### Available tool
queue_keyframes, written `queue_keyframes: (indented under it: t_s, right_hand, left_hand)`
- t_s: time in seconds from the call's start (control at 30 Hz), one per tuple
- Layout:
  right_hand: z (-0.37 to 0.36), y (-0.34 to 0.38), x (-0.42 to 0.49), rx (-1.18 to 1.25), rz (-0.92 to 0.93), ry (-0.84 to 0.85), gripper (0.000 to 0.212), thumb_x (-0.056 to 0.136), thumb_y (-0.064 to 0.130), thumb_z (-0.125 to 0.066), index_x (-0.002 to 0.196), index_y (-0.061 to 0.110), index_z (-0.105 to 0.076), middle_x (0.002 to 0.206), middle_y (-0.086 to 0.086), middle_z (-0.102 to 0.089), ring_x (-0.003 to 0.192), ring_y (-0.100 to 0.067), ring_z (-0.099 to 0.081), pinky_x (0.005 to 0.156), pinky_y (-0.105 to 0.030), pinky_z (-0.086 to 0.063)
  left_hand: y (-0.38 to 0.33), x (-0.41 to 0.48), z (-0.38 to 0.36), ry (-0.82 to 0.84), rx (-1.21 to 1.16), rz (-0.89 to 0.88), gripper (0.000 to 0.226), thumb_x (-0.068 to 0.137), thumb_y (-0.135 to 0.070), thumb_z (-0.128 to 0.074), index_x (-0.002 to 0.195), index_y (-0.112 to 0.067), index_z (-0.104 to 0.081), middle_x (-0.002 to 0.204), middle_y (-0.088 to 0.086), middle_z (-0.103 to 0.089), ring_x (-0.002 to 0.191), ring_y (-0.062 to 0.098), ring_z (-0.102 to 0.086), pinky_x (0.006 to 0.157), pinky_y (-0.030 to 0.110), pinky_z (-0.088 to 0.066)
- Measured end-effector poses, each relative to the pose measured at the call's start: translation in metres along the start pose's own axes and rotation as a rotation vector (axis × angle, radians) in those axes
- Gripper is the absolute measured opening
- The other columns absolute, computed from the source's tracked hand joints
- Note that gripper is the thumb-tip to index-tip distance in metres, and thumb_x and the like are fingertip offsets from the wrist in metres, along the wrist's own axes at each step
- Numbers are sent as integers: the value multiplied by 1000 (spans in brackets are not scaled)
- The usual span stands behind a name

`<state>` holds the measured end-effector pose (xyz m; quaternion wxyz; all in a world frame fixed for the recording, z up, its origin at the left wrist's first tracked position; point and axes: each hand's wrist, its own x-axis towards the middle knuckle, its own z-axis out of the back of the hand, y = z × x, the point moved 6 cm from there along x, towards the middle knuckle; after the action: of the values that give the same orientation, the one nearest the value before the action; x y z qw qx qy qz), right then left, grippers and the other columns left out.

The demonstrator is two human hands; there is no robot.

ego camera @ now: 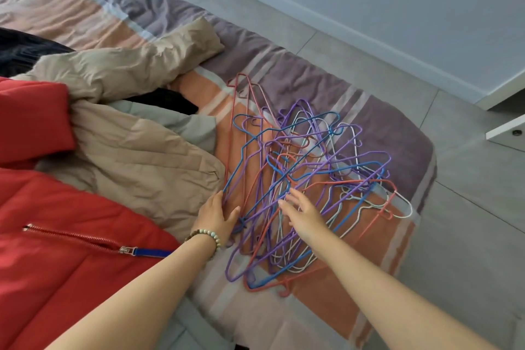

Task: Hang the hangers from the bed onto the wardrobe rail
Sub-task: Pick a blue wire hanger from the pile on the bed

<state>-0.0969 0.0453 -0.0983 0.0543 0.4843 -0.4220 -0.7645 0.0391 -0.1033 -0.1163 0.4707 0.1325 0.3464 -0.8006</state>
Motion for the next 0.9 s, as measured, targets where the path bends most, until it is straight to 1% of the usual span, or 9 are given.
queue_keyframes:
  t_s: [0.1, 0.23, 0.33, 0.4, 0.43, 0.53, 0.67, 0.83, 0.9]
  right_hand:
    - [-17, -1, 13, 74, -21, 31, 54, 96, 28, -50, 146, 22, -29, 145, 6, -42, 120, -19, -53, 105, -40, -40]
    - [-31, 0, 20, 151, -60, 65, 55, 99, 21, -46, 148, 15, -24, 147, -1, -39, 97, -16, -59, 85, -30, -48]
    - [-31, 1, 19, 200, -79, 33, 52, 98, 18, -47, 146, 12, -28, 142, -3, -43, 94, -15, -58, 86, -30, -47]
    - [-31, 6, 15, 207, -68, 38, 37, 98, 18, -48, 135, 15, -46, 130, -5, -51, 92, -13, -58, 76, -23, -49]
    - [-31, 11, 12, 215, -58, 49, 26, 98, 17, -47, 123, 17, -53, 123, -5, -54, 93, -14, -58, 72, -21, -48]
    - [-28, 29, -5, 262, -18, 96, 14, 99, 12, -44, 101, 19, -56, 109, -4, -63, 88, -16, -63, 70, -23, -49]
    - [-4, 70, -39, 305, 106, 124, 13, 99, 12, -43, 95, 17, -54, 94, -2, -71, 75, -15, -68, 62, -20, -54]
    - [63, 134, -93, 373, 268, 28, 12, 98, 11, -46, 92, 17, -54, 88, -3, -72, 70, -14, -70, 61, -23, -56]
    - [98, 156, -120, 393, 318, -45, 12, 97, 10, -47, 91, 17, -55, 86, -3, -72, 71, -14, -71, 62, -24, -57]
  left_hand:
    - [6, 9, 0, -33, -87, 20, 64, 92, -38, -50, 144, -8, -27, 145, 13, -37, 133, 28, -37, 110, 34, -30]
    - [5, 14, 4, -128, -293, 59, 46, 91, -29, -55, 130, -7, -47, 127, 12, -56, 116, 26, -54, 98, 31, -41]
    - [-2, 8, 11, -201, -360, 37, 26, 92, -28, -54, 106, -8, -62, 93, 6, -66, 91, 24, -61, 79, 28, -43]
    - [-10, 1, 17, -246, -450, -12, 22, 92, -29, -53, 85, -11, -64, 64, -3, -55, 64, 18, -51, 64, 27, -38]
    - [-14, -4, 21, -269, -509, -28, 24, 92, -30, -54, 77, -13, -61, 58, -5, -47, 56, 14, -43, 60, 27, -36]
    - [-29, -24, 35, -343, -668, -51, 31, 93, -31, -50, 69, -12, -54, 55, -3, -43, 50, 11, -40, 51, 27, -36]
    - [-69, -49, 63, -362, -844, -133, 29, 96, -27, -46, 77, -6, -53, 56, 2, -51, 44, 8, -52, 47, 23, -45]
    - [-155, -82, 97, -228, -935, -262, 21, 99, -27, -36, 86, -21, -53, 67, 3, -60, 47, 14, -61, 41, 21, -46]
    - [-202, -104, 111, -184, -936, -361, 23, 99, -28, -35, 92, -16, -53, 69, 7, -64, 54, 21, -63, 43, 24, -48]
